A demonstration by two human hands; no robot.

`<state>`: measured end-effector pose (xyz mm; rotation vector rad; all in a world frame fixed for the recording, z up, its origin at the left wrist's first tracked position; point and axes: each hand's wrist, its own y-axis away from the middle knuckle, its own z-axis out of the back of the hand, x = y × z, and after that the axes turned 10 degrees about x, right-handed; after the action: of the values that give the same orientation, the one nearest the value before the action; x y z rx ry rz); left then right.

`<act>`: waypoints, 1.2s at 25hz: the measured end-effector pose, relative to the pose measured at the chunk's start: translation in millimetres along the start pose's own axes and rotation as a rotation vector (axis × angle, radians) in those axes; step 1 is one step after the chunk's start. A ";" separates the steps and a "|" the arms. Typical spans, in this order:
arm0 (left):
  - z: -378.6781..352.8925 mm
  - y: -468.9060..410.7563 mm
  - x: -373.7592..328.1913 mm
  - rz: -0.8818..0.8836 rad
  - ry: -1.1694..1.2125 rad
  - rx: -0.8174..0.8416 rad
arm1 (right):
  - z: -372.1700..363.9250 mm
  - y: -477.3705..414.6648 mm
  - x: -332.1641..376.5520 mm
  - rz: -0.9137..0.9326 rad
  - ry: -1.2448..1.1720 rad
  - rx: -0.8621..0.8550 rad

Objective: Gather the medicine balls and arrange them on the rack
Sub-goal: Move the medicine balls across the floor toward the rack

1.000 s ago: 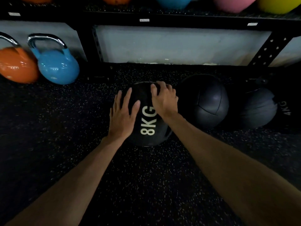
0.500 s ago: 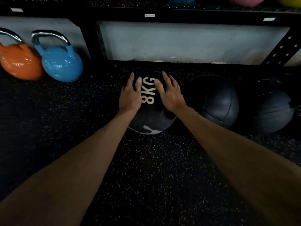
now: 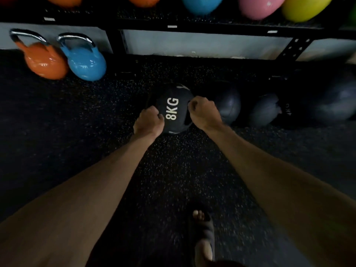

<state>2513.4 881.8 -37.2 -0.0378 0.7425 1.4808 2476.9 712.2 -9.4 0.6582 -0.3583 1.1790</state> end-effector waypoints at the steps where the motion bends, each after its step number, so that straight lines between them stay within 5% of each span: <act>1: 13.3 32.7 -1.5 -0.034 -0.058 0.050 | 11.5 32.7 12.5 -0.008 0.008 0.010; 8: 63.4 226.1 52.8 -0.147 -0.362 0.222 | 16.2 225.2 63.1 -0.060 0.075 0.171; 14: 62.6 349.6 180.2 -0.008 -0.390 0.283 | -59.9 347.5 97.1 -0.075 0.080 0.240; 24: -44.1 490.4 399.4 0.127 -0.241 0.409 | -322.1 542.7 86.6 -0.149 0.056 0.463; 30: -124.1 492.5 493.4 0.200 -0.058 0.524 | -452.2 592.8 36.2 -0.525 -0.055 0.535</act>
<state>1974.6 1323.9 -162.4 0.4871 1.0900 1.4254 1903.3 1164.3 -163.9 1.1694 0.0989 0.7455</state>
